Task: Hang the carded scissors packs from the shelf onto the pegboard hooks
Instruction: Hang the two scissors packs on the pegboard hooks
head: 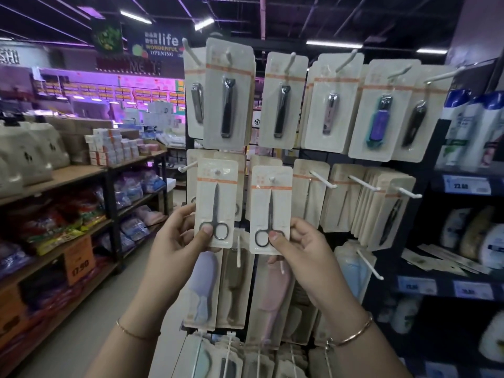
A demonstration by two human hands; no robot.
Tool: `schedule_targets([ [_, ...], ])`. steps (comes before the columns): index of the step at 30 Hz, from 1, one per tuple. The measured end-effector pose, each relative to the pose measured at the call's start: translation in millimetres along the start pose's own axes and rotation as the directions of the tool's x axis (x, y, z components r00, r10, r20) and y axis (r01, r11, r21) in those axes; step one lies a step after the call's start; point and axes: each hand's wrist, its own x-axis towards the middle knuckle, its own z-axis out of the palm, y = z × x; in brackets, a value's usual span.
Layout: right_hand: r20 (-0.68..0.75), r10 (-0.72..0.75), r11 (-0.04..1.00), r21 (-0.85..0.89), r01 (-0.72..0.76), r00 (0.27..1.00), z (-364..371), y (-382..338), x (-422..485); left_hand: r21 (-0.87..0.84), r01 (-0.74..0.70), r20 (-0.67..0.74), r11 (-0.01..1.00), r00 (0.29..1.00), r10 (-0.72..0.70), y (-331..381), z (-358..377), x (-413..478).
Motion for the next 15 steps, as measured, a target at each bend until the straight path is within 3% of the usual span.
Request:
schedule_targets([
  [15,-0.082,0.114,0.993,0.012,-0.114,0.990,5,16,44,0.004,0.078,0.004,0.997,0.997,-0.078,-13,21,46],
])
